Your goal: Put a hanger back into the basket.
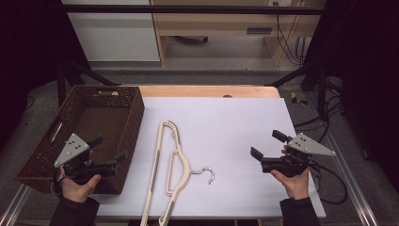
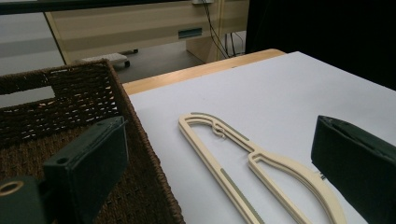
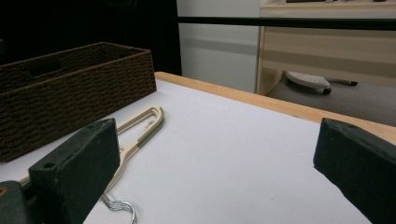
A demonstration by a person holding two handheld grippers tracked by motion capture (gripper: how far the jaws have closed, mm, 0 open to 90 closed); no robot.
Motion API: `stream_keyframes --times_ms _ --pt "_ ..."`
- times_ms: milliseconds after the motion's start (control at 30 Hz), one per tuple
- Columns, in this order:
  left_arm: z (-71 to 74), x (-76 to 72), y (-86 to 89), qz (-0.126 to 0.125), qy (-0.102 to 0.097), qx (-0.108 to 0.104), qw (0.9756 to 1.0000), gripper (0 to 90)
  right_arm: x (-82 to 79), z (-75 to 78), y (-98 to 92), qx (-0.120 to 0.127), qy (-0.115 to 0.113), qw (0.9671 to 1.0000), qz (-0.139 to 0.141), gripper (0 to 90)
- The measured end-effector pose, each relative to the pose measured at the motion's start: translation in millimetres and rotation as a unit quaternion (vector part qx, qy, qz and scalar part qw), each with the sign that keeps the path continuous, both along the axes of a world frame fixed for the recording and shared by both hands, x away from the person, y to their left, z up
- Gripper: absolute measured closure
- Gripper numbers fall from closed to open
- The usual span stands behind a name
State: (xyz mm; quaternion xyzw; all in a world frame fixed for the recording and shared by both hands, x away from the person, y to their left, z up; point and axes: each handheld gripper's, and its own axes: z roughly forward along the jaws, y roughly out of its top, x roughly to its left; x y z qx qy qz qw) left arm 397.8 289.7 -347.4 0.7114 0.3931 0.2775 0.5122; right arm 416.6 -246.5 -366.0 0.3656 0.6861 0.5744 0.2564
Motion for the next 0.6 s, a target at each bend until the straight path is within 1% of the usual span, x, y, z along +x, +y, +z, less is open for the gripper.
stream_keyframes --times_ms 100,133,200,233,300,367,500,600 --pt "0.3 -0.6 -1.9 0.0 0.002 0.005 1.0 3.7 0.7 -0.7 0.6 -0.003 0.001 1.0 0.002 0.7" --pt "0.4 -0.9 -3.3 0.001 0.003 0.007 1.0 3.9 1.0 -1.3 1.3 -0.008 0.006 0.9999 0.004 0.7" --pt "0.4 -1.4 -6.4 -0.004 0.006 0.009 0.9999 3.9 1.2 -1.4 1.8 -0.009 0.008 0.9999 0.004 0.8" --pt "0.5 -1.7 -8.5 -0.007 0.007 0.015 0.9998 4.2 1.7 -1.8 2.9 -0.012 0.009 0.9999 0.004 0.8" --pt "0.2 -1.5 -12.2 -0.01 0.009 0.021 0.9997 4.4 1.7 -1.7 3.7 -0.012 0.011 0.9998 0.004 0.8" --pt "-0.5 -1.5 -18.0 -0.012 0.014 0.023 0.9996 4.6 1.3 -1.1 4.5 -0.014 0.013 0.9998 0.004 0.9" --pt "-2.5 -2.2 -31.1 -0.024 0.024 0.039 0.9987 5.4 0.6 -0.2 6.0 -0.014 0.011 0.9998 0.006 1.1" --pt "-5.9 -2.8 -43.8 -0.034 0.031 0.052 0.9976 6.0 0.7 -0.7 7.8 -0.013 0.016 0.9998 0.009 1.2"
